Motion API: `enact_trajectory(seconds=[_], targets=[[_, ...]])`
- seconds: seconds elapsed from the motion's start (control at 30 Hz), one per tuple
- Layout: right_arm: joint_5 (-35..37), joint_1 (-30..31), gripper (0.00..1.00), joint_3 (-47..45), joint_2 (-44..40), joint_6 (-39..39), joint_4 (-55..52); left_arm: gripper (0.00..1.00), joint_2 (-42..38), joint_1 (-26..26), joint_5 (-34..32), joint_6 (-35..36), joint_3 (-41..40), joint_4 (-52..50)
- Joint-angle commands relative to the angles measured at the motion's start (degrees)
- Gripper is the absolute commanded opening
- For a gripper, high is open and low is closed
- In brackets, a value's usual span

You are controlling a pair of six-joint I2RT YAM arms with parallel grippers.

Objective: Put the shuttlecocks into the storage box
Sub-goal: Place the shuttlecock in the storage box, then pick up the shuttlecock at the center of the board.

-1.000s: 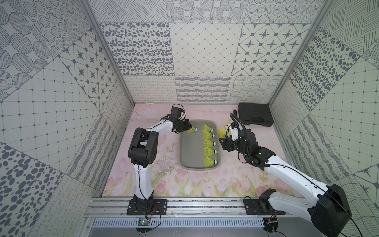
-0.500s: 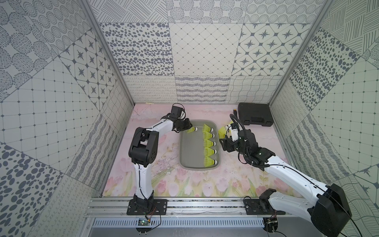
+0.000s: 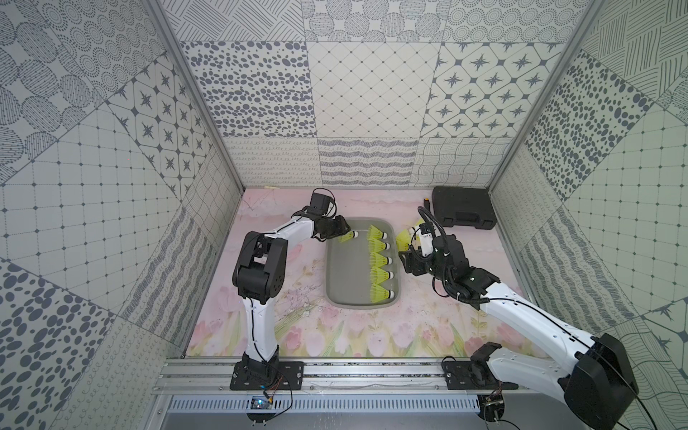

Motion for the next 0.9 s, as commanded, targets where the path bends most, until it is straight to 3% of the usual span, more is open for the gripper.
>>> enact_trajectory(seconds=[0.0, 0.43, 0.87], targets=[[0.1, -0.3, 0.78, -0.5, 0.7, 1.1, 1.3, 0.44, -1.7, 0.6, 0.2, 1.9, -0.5, 0.3], [-2.7, -3.1, 0.78, 1.5, 2.7, 5.9, -0.2, 0.49, -8.5, 0.6, -2.4, 3.2, -4.0, -1.1], [-7.8, -7.5, 0.74, 6.5, 11.5, 11.0, -3.1, 0.50, -27.0, 0.7, -6.3, 3.0, -13.2, -6.4]])
